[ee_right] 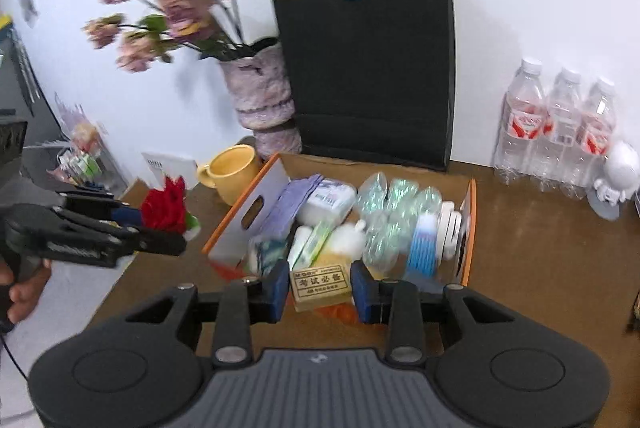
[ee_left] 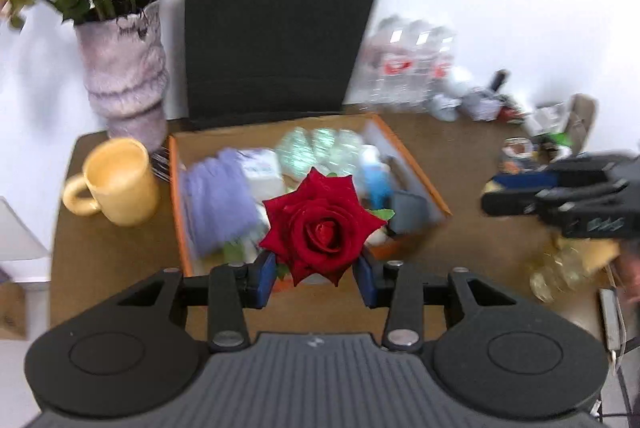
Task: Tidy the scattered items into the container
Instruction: 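Carry the rose and beige block into the box and open both tools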
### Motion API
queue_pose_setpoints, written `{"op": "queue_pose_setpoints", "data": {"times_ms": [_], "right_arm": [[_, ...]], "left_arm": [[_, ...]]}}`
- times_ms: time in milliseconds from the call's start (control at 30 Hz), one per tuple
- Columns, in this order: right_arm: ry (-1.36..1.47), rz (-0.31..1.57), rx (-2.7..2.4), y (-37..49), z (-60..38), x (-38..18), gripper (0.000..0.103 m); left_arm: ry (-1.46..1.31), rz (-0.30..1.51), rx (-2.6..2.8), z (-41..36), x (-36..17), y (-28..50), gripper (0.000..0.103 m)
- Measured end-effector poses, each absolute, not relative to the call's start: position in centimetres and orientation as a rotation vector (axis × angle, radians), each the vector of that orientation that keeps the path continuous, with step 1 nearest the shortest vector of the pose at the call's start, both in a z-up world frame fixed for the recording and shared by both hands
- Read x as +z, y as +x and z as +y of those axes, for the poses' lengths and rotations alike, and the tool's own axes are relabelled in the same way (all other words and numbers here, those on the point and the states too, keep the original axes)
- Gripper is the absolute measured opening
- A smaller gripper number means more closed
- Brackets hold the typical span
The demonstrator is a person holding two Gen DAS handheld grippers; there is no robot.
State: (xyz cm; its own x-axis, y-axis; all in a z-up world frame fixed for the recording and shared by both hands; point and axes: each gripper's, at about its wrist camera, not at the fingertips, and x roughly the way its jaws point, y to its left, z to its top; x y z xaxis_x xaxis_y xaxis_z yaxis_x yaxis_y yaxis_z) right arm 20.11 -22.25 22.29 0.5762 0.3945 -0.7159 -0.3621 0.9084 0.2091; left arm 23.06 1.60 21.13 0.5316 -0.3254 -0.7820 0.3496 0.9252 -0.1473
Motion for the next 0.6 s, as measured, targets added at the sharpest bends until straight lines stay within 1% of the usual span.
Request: {"op": "queue_pose_setpoints", "data": {"times_ms": [100,167,233,333,500,533,567,600], "right_arm": [[0.027,0.929,0.422,26.0,-21.2,24.6,0.032],[0.025,0.982,0.388,29.5,-20.6,24.5,0.032],[0.049,1.046,0.346,32.5,-20.4,23.2,0.032],[0.059,1.156,0.312,35.5,-19.7,19.9,0.032],[0.083,1.272,0.284,38.3,-19.1,14.6,0.032],[0.093,1.281,0.274,38.6,-19.1,14.0,0.033],[0.108,1.288,0.253,38.9,-19.3,13.5,0.04],[0.123,1.296,0.233,39.2,-19.4,13.1,0.046]], "left_arm": [[0.053,0.996,-0.408,0.2,21.6,27.9,0.041],[0.051,1.03,-0.374,0.0,20.7,30.6,0.041],[0.026,1.099,-0.328,0.1,19.0,33.2,0.041],[0.04,1.194,-0.297,0.2,16.4,35.7,0.041],[0.07,1.312,-0.253,0.3,12.6,37.5,0.042],[0.062,1.326,-0.241,0.4,12.2,37.7,0.046],[0.052,1.342,-0.222,0.4,11.8,38.0,0.06],[0.055,1.354,-0.214,0.4,11.6,38.3,0.069]]}}
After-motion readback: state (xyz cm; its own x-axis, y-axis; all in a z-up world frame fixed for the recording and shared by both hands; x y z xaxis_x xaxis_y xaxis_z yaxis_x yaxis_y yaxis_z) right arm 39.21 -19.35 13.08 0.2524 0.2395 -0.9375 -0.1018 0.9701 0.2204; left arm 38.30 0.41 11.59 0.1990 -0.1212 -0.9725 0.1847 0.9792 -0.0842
